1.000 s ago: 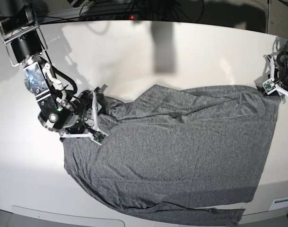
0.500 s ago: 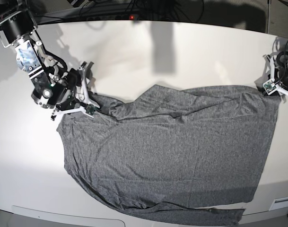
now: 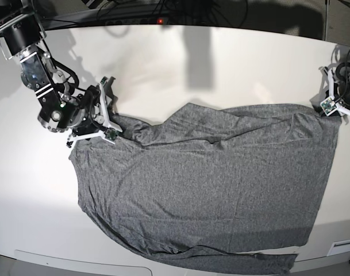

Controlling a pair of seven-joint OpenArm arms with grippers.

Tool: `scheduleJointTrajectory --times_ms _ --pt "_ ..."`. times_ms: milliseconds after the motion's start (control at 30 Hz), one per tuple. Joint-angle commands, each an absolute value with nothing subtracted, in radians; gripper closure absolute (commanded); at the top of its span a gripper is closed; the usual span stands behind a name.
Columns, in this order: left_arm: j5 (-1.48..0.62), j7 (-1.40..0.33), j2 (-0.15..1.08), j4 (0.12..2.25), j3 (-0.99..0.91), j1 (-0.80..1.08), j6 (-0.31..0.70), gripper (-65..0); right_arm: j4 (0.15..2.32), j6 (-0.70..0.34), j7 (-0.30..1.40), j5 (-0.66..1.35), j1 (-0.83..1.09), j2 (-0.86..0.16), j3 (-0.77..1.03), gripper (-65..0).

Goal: Fold the T-shirt properly
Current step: 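Drag the held edge with both grippers to straighten the shirt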

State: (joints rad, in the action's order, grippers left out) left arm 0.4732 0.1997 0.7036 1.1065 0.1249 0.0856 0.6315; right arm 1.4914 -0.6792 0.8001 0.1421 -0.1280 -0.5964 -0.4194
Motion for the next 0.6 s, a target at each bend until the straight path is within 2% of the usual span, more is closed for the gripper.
scheduleJointTrajectory --times_ms 0,367,433,533,567 --pt "0.512 0.144 0.712 1.095 0.134 0.105 0.698 0.0 1.480 -0.675 0.795 0.129 -0.134 -0.606 -0.418 -27.6" --pt "0.512 0.143 0.712 1.095 0.134 0.105 0.698 0.0 1.399 -0.675 0.735 0.099 -0.157 -0.577 -0.418 -24.5" --pt "0.511 0.143 0.713 1.095 0.134 0.105 0.698 0.0 1.388 -0.675 0.741 0.081 -0.164 -0.561 -0.418 -18.0" --pt "0.511 0.143 0.713 1.095 0.134 0.105 0.698 0.0 1.387 -0.675 0.752 0.043 -0.166 -0.551 -0.418 -2.7" --pt "0.511 0.143 0.713 1.095 0.134 0.105 0.698 0.0 1.387 -0.675 0.752 0.033 -0.167 -0.551 -0.418 0.0"
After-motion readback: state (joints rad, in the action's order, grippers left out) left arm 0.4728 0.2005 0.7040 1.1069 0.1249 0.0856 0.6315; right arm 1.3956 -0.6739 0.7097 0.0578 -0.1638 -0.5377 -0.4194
